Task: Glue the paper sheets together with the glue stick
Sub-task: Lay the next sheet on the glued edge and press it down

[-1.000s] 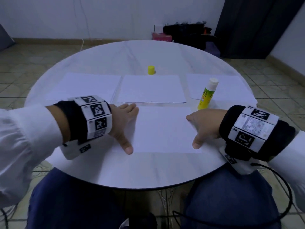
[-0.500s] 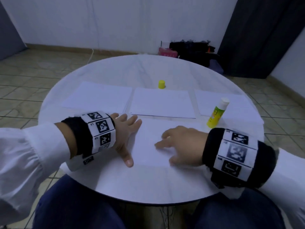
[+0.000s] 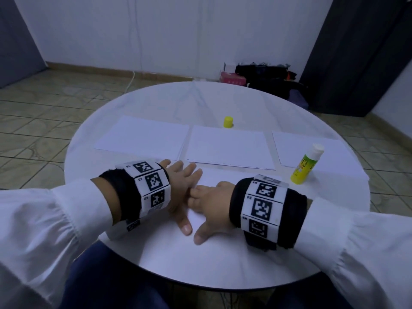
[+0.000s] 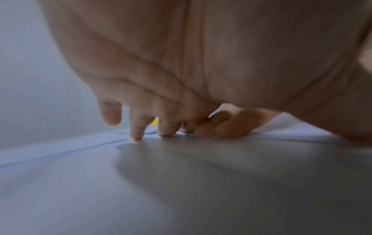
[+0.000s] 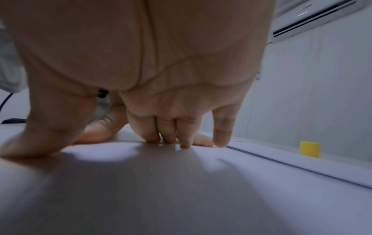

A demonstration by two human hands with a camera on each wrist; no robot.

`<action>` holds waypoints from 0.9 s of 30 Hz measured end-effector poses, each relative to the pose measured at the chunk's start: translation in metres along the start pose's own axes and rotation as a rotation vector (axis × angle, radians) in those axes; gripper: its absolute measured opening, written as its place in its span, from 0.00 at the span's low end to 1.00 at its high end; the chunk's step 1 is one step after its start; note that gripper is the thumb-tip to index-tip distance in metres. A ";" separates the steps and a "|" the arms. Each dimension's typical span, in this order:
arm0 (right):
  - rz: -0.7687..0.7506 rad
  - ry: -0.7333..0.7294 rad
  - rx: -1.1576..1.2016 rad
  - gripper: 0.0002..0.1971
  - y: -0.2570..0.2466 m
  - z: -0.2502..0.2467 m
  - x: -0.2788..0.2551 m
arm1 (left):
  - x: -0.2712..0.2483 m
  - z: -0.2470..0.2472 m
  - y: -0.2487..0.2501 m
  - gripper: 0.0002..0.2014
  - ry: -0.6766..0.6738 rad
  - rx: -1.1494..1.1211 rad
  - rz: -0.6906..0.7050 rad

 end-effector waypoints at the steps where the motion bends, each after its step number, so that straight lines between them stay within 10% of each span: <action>1: 0.002 -0.007 0.003 0.45 0.004 0.001 -0.001 | 0.000 0.000 0.000 0.72 -0.009 0.000 0.000; 11: 0.213 -0.151 0.132 0.65 0.079 0.021 -0.044 | -0.002 -0.001 -0.005 0.72 -0.021 -0.026 0.017; 27: 0.370 -0.234 0.070 0.69 0.113 0.032 -0.082 | -0.002 -0.009 -0.003 0.72 -0.080 0.096 -0.009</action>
Point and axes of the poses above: each hand's wrist, its own x-axis towards the middle knuckle, its own z-axis out of the palm, y = z × x, the point moved 2 cm from there along x, towards the middle knuckle, and after that the axes turned 7 degrees about y, right-handed, at the moved point
